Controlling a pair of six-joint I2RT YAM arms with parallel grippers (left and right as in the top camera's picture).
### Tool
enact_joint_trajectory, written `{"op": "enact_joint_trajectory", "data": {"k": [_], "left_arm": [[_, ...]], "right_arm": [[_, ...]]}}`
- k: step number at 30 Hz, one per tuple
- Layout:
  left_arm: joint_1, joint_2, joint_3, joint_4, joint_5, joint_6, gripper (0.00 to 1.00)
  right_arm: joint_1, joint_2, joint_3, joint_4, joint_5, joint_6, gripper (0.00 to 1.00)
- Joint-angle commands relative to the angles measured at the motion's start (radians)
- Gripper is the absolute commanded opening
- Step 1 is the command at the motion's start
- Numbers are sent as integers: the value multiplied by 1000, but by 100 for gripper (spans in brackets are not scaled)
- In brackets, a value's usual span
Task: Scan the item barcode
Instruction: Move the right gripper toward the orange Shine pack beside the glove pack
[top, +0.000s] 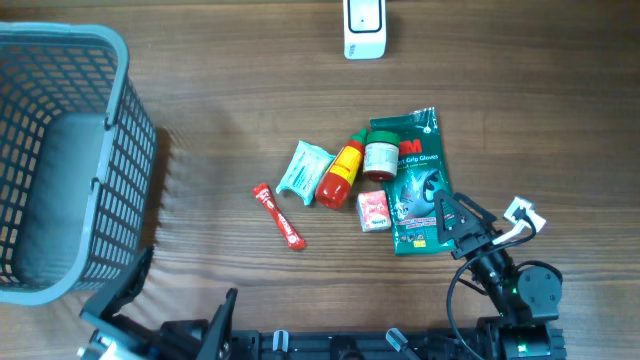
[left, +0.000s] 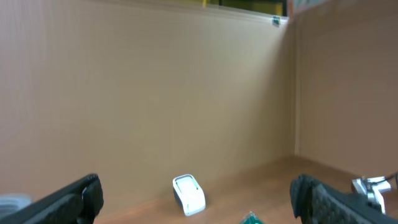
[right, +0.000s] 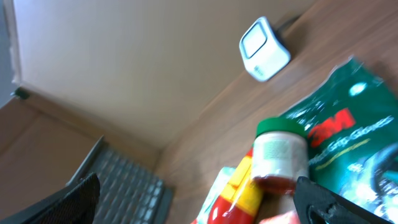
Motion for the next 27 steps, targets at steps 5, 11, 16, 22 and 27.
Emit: {"op": "enact_joint_trajectory", "data": {"k": [5,11,16,22,27], "left_arm": [[0,-2,-1,-256,-2,-2,100],[-1,-2,-1,-385,-2,-2,100],[-1,-2,-1,-584,-2,-2,100],[-1,-2,-1,-897,-3,-2,100],[-1,-2,-1,-1040,-3,-2,100]], "right_arm": [[2,6,-1,9,-238,55,100],[3,6,-1,8,-253,51,100],[3,11,-1,2,-346,-154,100],[2,146,21,-16,-284,-159,99],[3,329,211,-184,-187,-270,100]]}}
